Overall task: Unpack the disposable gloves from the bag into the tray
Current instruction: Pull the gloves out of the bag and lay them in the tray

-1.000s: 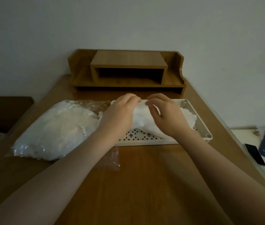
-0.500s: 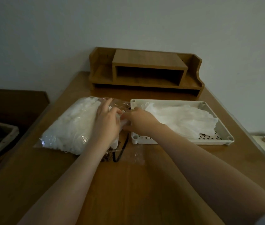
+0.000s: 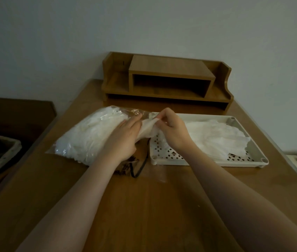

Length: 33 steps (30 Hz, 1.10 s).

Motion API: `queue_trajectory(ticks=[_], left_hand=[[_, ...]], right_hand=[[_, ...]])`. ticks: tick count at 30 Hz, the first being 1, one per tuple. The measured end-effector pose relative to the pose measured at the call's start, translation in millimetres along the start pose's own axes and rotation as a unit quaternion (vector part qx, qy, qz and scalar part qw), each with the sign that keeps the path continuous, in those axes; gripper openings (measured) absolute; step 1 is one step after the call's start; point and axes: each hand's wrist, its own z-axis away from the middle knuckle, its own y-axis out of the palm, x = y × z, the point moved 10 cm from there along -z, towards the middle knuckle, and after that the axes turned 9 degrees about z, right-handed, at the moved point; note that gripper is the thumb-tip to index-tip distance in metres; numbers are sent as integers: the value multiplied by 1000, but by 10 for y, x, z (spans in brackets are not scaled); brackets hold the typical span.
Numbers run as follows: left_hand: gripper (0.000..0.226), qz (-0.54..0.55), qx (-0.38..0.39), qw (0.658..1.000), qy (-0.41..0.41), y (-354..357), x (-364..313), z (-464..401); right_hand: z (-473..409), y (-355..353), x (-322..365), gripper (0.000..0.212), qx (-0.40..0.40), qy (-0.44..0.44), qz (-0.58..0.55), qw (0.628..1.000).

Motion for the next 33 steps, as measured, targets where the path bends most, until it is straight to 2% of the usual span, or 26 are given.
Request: queue_trajectory(ticks=[5, 8, 11, 14, 16, 18, 21, 23, 25, 26, 28, 29, 31, 33], left_hand=[[68, -46, 22, 996, 68, -54, 6, -201], [71, -62, 39, 993, 94, -49, 127, -236], [68, -69, 79, 991, 83, 58, 307, -261], [57, 11, 112, 992, 56, 156, 308, -261], [49, 137, 89, 986, 38, 58, 156, -229], [51, 244, 27, 969, 24, -94, 57, -219], [33, 185, -94, 978, 11, -320, 76, -197], [26, 166, -144, 975, 12, -400, 87, -134], [25, 136, -184, 971, 67, -473, -1, -40], [26, 105, -201, 969, 101, -491, -55, 19], [29, 79, -194, 968, 140, -463, -125, 99], [32, 87, -172, 970, 148, -422, -153, 116], [41, 107, -124, 971, 176, -326, -244, 152], [45, 68, -95, 972, 204, -224, -315, 172]], right_hand=[[3, -381, -259, 20, -109, 71, -182, 975], [-13, -455, -319, 19, -116, 86, -188, 971], [-6, -440, -363, 17, -111, 104, -179, 972], [-9, -372, -332, 16, -81, 97, -136, 983], [-26, -287, -281, 15, -52, 86, -116, 988], [-46, -194, -202, 14, -25, 71, -98, 992], [-73, -11, -72, 13, 20, 54, -78, 995], [-77, 129, -19, 15, 57, 55, -78, 994], [-72, 259, -53, 24, 90, 91, -128, 984], [-60, 318, -123, 33, 101, 138, -170, 971], [-9, 425, -235, 46, 119, 224, -248, 935], [2, 450, -245, 45, 124, 242, -252, 929], [-19, 436, -209, 37, 129, 233, -193, 944], [-66, 394, -157, 22, 138, 199, -101, 965]])
